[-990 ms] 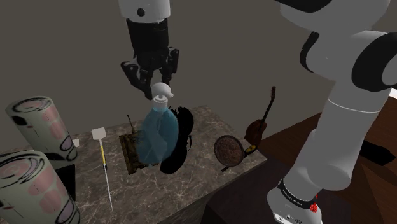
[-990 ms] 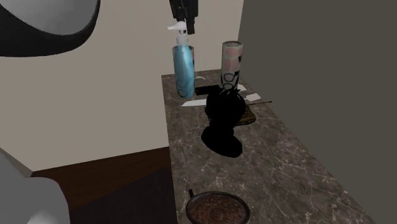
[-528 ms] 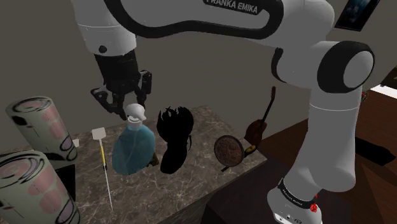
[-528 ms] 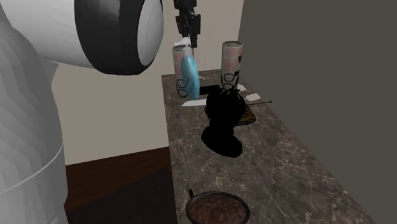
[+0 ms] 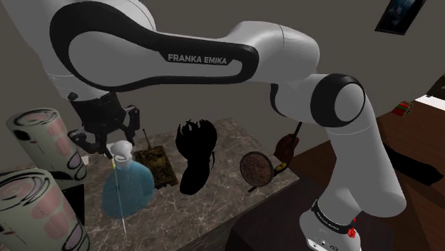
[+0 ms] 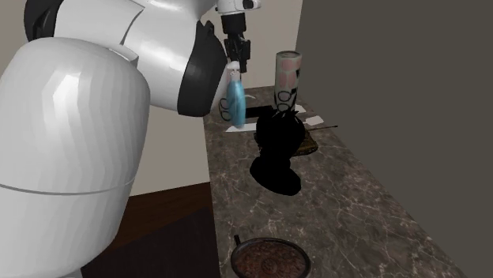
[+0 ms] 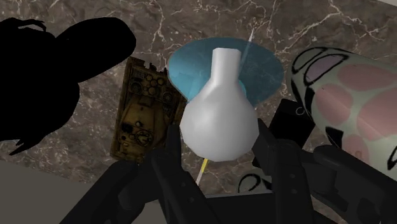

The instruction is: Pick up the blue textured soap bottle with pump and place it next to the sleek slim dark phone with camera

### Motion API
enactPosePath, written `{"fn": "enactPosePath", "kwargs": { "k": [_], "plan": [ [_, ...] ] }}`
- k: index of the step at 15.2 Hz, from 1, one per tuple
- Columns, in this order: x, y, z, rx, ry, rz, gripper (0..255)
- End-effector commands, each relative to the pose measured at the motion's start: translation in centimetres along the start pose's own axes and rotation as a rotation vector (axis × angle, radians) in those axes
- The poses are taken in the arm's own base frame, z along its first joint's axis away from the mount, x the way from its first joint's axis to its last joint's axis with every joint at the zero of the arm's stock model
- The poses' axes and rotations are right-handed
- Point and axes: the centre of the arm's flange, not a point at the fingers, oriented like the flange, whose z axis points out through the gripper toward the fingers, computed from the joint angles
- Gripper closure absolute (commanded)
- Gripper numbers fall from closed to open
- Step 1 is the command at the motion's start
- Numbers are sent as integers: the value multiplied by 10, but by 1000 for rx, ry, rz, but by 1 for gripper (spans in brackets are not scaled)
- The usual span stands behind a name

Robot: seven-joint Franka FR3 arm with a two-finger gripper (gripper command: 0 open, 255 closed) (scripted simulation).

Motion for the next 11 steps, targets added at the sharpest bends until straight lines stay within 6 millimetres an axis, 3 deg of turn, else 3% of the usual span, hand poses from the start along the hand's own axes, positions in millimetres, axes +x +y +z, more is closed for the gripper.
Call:
{"fn": "enactPosePath", "kwargs": {
  "k": [1, 11],
  "plan": [
    [2, -5, 12, 1, 1, 1, 255],
    [1, -13, 67, 1, 1, 1, 255]
  ]
}}
